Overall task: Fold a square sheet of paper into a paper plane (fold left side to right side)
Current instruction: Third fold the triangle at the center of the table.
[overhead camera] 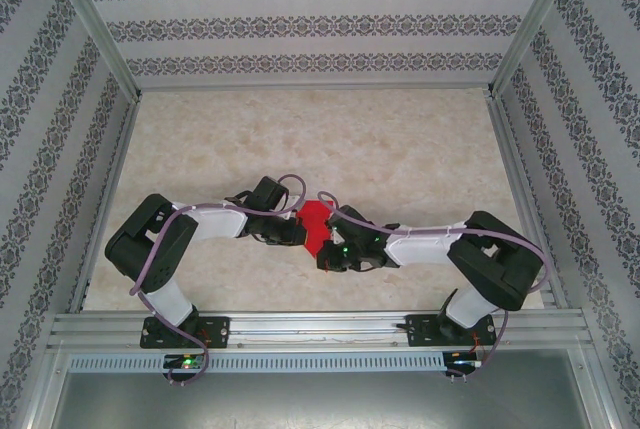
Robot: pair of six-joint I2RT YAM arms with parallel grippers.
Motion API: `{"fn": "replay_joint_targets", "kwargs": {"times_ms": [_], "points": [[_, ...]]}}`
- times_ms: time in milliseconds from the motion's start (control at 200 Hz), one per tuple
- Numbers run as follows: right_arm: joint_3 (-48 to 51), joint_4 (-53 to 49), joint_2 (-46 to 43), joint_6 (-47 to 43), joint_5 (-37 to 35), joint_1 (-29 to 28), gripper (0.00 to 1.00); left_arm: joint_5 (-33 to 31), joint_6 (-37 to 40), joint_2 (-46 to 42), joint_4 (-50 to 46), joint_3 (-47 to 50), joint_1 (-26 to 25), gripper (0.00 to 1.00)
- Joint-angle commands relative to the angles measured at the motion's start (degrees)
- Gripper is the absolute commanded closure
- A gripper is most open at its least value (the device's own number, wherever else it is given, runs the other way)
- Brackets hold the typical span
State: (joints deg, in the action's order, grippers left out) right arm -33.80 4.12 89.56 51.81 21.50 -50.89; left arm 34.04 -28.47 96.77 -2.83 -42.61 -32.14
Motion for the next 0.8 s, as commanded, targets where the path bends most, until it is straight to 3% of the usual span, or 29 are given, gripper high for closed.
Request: {"fn": "replay_joint_targets", "kwargs": {"times_ms": [0,505,799], "points": [[2.61,-6.08,-0.67,1.27,0.12,-1.14,1.0,-8.07,1.21,2.45,-4.46,1.0,0.33,1.0],[6.73,-7.58,-6.77,2.24,0.21,-1.01,1.0,-7.75,0.07,2.02,-4.7,1.19,0.38,1.0],[5.77,-12.67,-17.57,-0.67,-1.83,2.2,1.0,-5.84,-2.93,1.06,-3.35,1.7,0.02,1.0]]}}
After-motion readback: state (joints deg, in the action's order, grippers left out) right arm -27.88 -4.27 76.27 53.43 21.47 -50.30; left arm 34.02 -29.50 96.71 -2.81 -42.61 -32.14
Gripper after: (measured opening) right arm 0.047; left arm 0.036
